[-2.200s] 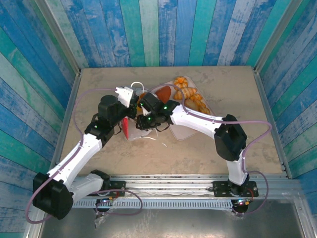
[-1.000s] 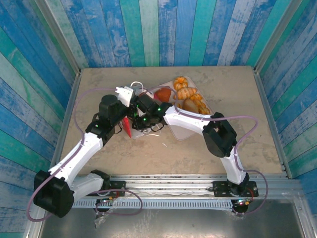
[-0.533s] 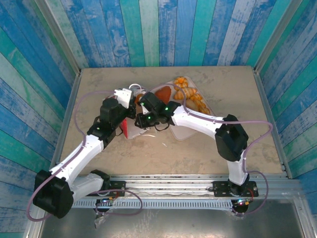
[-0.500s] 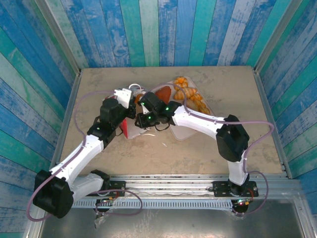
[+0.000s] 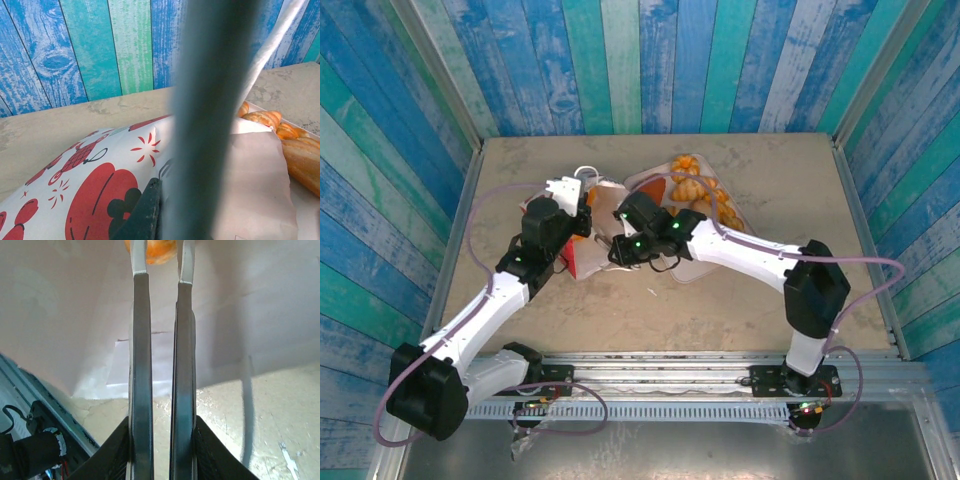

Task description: Take the fake bread out of the paper bag

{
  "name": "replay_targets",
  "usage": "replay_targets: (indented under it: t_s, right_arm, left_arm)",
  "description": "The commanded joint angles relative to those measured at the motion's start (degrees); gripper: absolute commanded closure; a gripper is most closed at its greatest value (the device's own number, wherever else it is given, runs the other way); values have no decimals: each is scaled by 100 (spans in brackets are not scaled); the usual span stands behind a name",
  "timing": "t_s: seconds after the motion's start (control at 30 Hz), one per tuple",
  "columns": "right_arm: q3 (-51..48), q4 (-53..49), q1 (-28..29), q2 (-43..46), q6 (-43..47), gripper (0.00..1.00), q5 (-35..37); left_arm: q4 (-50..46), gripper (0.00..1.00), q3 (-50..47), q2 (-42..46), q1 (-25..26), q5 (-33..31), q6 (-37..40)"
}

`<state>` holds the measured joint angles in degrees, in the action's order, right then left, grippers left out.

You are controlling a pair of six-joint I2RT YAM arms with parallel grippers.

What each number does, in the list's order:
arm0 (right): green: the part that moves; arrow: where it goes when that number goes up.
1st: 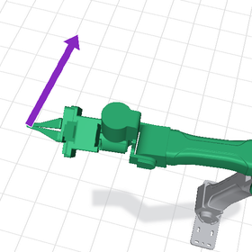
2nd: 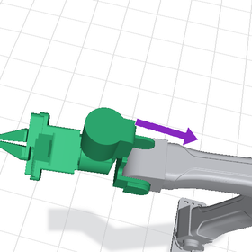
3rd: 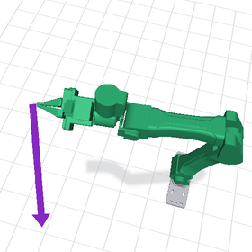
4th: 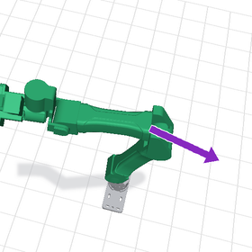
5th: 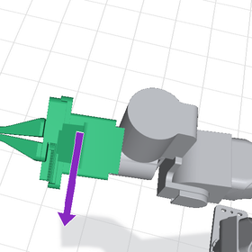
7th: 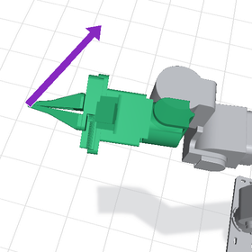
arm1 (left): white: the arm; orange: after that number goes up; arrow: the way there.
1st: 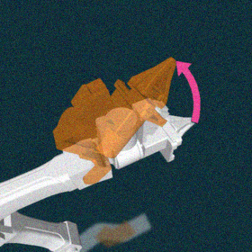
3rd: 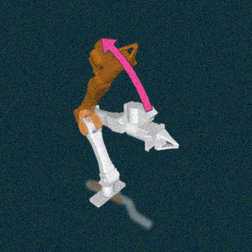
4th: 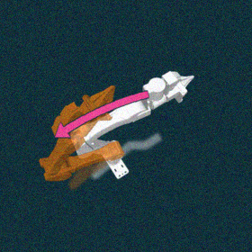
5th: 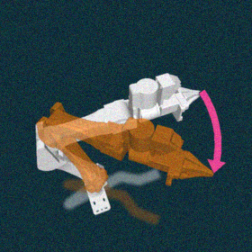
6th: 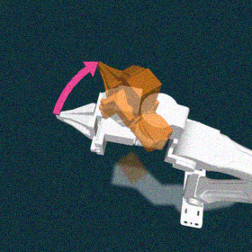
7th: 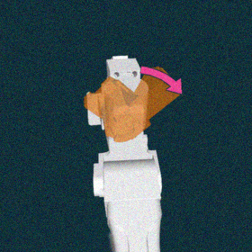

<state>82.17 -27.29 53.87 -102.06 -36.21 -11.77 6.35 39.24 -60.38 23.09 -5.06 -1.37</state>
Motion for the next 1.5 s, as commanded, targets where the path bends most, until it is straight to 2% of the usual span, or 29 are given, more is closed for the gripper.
replay_targets:
  t_s: [0.0,0.73,1.47]
  right_arm:
    - [-99,66,0,484,3,99,60]
    - [-810,-821,-243,2000,50,99,175]
    - [-1696,-363,-810,3787,-389,99,-394]
  left_arm:
    - [69,93,50,12,11,-179,-83]
    - [-134,94,295,-236,12,-908,-434]
    - [-126,94,341,-459,7,-911,-549]
